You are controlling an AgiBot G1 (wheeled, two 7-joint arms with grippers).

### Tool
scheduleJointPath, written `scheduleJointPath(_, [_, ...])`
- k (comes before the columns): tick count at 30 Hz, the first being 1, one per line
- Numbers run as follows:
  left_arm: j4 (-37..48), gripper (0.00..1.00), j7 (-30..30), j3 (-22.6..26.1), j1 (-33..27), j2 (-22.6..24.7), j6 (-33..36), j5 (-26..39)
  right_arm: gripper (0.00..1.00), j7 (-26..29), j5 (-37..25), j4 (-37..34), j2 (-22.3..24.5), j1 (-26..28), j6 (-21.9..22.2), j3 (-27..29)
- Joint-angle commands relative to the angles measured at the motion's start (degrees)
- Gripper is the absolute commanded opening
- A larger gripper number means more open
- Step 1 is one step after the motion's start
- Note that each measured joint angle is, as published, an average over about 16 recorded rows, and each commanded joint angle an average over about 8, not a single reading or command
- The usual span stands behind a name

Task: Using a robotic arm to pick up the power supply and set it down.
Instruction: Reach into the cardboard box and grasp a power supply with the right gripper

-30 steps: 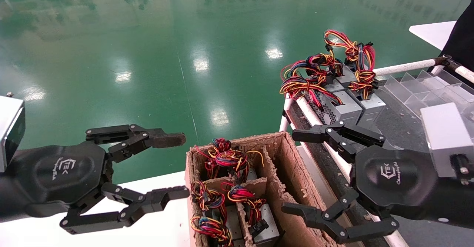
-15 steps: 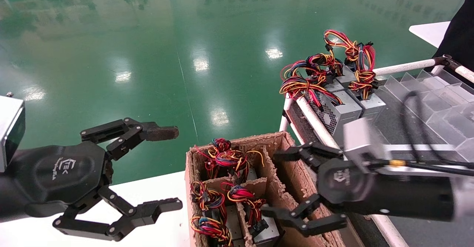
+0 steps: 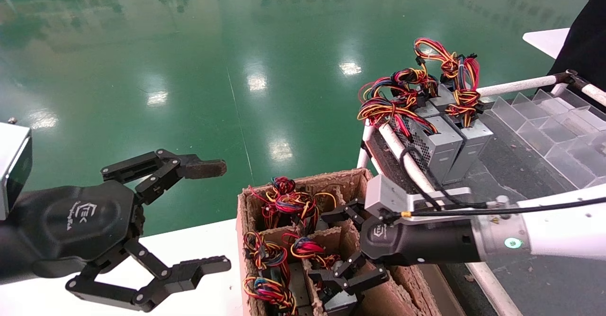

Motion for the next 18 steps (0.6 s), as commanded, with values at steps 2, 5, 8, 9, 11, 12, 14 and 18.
scheduleJointPath(2, [0.0,1.00,0.0,0.0,0.0,0.0,0.0,0.0,0.00,-2.7,-1.1,-3.2,-1.9,1.1,-0.1,-0.6])
scheduleJointPath(5, [0.0,1.00,0.0,0.0,0.0,0.0,0.0,0.0,0.00,-4.3,-1.3,-5.1,-2.8,1.6,-0.5,-0.8])
scheduleJointPath(8, [0.0,1.00,0.0,0.0,0.0,0.0,0.0,0.0,0.00,-5.6,-1.3,-6.5,-3.3,1.8,-1.0,-0.9])
scheduleJointPath(9, [0.0,1.00,0.0,0.0,0.0,0.0,0.0,0.0,0.00,-6.0,-1.3,-6.9,-3.3,1.9,-1.2,-0.9])
scheduleJointPath(11, [0.0,1.00,0.0,0.0,0.0,0.0,0.0,0.0,0.00,-6.7,-1.3,-7.6,-3.5,1.9,-1.7,-1.0])
scheduleJointPath(12, [0.0,1.00,0.0,0.0,0.0,0.0,0.0,0.0,0.00,-7.1,-1.3,-8.0,-3.5,1.9,-1.9,-1.1])
scheduleJointPath(14, [0.0,1.00,0.0,0.0,0.0,0.0,0.0,0.0,0.00,-7.7,-1.4,-8.7,-3.7,2.0,-2.2,-1.2])
scheduleJointPath(18, [0.0,1.00,0.0,0.0,0.0,0.0,0.0,0.0,0.00,-8.7,-1.6,-10.0,-3.9,2.2,-2.3,-1.3])
